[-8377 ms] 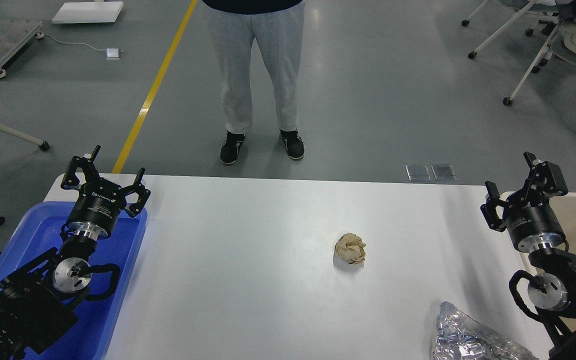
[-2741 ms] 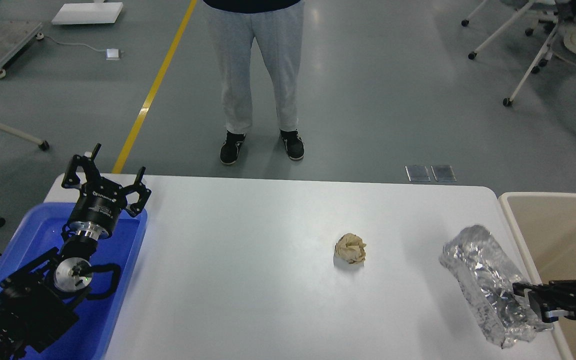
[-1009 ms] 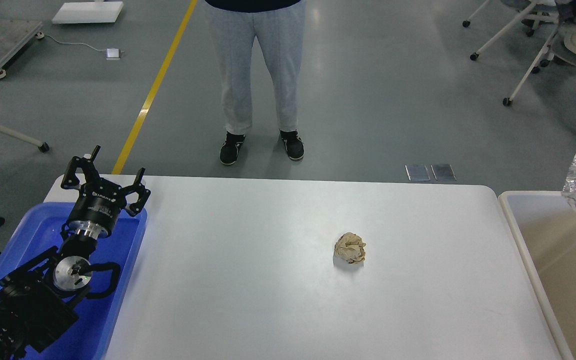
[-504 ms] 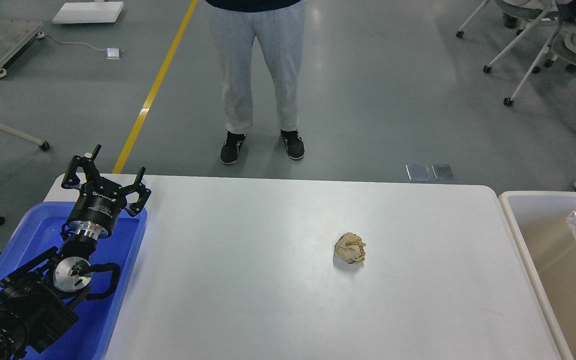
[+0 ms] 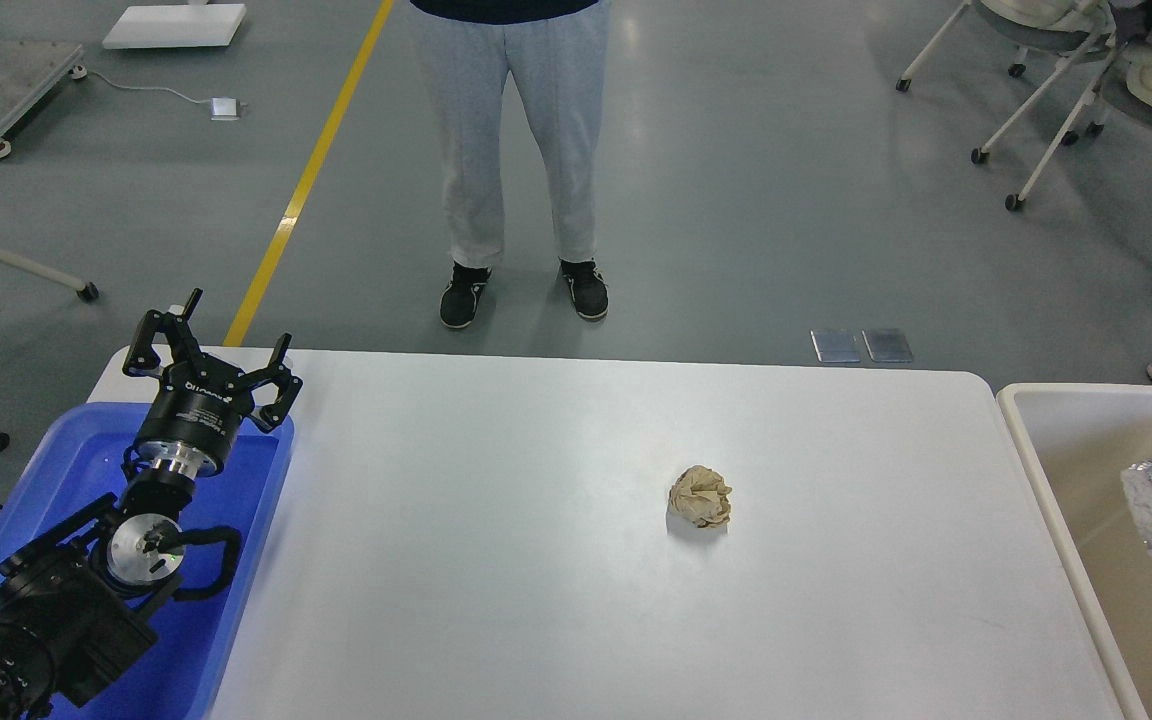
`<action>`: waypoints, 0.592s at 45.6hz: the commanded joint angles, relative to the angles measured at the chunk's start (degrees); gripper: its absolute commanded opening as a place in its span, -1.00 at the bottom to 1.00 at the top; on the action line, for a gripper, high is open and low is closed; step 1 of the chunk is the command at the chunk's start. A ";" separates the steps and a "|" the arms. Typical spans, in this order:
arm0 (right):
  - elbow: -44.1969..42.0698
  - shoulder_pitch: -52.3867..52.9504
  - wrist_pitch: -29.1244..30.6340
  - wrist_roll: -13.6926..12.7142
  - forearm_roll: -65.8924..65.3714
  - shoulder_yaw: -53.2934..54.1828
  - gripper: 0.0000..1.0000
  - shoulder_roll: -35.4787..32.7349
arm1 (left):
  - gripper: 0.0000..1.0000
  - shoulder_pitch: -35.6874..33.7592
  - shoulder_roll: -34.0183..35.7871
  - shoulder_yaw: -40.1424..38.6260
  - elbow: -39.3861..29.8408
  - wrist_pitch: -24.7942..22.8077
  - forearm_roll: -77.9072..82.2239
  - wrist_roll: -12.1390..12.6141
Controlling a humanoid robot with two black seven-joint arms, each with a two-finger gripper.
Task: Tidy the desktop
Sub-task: 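Lower the foil wrapper into the white bin and open the right gripper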
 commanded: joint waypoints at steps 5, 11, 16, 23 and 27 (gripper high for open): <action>-5.50 -0.37 -5.11 -7.33 8.44 1.04 -1.00 7.34 | 1.00 0.04 0.00 0.00 0.00 0.00 -0.01 0.00; -5.50 -0.11 -8.63 -9.71 9.50 3.07 -1.00 8.75 | 1.00 0.04 0.00 0.00 0.00 0.00 -0.01 0.00; -5.50 0.16 -11.00 -9.89 9.50 3.60 -1.00 9.01 | 1.00 0.04 0.00 0.00 0.00 0.00 -0.01 0.00; -5.41 0.24 -12.41 -9.97 9.50 3.68 -1.00 9.28 | 1.00 -0.04 0.00 0.00 0.00 0.00 -0.01 0.00; -5.41 0.24 -13.47 -9.97 9.50 3.51 -1.00 9.80 | 1.00 0.04 0.00 0.00 0.00 0.00 -0.01 0.00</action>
